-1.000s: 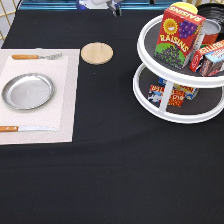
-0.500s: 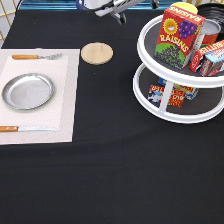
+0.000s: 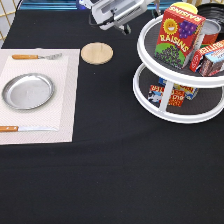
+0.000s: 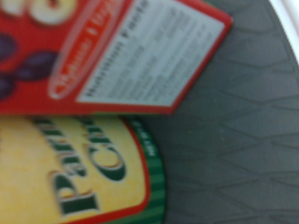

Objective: Pick up the bowl from the lazy Susan and put bowl on the plate

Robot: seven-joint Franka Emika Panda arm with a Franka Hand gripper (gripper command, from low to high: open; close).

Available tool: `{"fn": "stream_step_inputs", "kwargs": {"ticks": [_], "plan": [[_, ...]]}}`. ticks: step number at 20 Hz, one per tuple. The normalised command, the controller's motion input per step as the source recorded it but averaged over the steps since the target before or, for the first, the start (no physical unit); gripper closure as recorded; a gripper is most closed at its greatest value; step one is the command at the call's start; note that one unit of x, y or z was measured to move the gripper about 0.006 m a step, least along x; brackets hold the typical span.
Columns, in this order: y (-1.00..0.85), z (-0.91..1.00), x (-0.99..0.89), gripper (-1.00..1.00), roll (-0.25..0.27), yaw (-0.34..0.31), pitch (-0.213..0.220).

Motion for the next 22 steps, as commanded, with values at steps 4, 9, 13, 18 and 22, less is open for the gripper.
{"fn": "stream_step_inputs", "kwargs": {"ticks": [4, 9, 13, 18, 22], "plan": [[0.14, -0.41, 0.00, -1.00, 0.008, 0.000, -0.003], [0.11, -0.16, 0.09, -1.00, 0.000, 0.001, -0.007], [0.00, 0.00, 0.55, -1.00, 0.000, 0.005, 0.047], [-0.08, -0.12, 0.63, -1.00, 0.002, 0.027, 0.027], [-0.14, -0.10, 0.67, -1.00, 0.008, 0.022, 0.017]]}}
